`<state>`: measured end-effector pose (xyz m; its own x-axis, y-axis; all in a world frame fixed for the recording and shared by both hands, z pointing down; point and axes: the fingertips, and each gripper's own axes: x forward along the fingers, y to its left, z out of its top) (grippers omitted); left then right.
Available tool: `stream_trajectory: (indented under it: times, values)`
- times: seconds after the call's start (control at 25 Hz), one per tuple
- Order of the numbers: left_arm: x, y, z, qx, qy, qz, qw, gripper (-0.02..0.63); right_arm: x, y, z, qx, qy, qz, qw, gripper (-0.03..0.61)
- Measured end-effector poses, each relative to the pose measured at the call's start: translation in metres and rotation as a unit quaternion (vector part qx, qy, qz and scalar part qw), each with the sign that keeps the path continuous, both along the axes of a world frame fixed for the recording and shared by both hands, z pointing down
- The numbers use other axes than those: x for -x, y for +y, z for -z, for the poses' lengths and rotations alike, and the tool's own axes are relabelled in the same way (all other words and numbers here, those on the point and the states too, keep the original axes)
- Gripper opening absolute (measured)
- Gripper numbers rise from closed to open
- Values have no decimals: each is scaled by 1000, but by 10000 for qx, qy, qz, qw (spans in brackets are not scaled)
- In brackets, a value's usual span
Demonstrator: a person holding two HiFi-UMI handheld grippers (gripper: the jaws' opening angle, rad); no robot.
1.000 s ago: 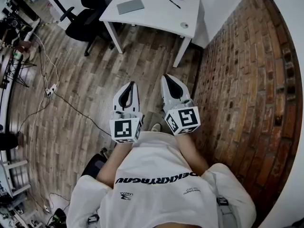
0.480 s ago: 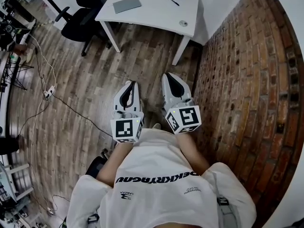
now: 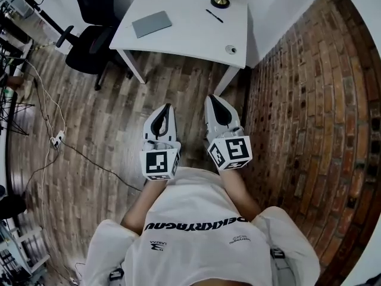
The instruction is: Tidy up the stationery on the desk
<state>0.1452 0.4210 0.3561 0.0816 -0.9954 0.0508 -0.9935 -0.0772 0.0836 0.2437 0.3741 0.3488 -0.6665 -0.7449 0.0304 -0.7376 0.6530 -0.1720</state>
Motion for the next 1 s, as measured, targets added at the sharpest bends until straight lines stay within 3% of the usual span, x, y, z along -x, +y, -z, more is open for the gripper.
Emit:
stream_trajectory:
  times: [0.6,1.0]
  values:
    - [139,-226,28,221,33,-852,9961,-3,136,-208,25,236,60,-772,9967,-2]
    - [189,-309,10,569,89,-1318,9896,-3,186,-281,14,501,203,-1190,9914,-2]
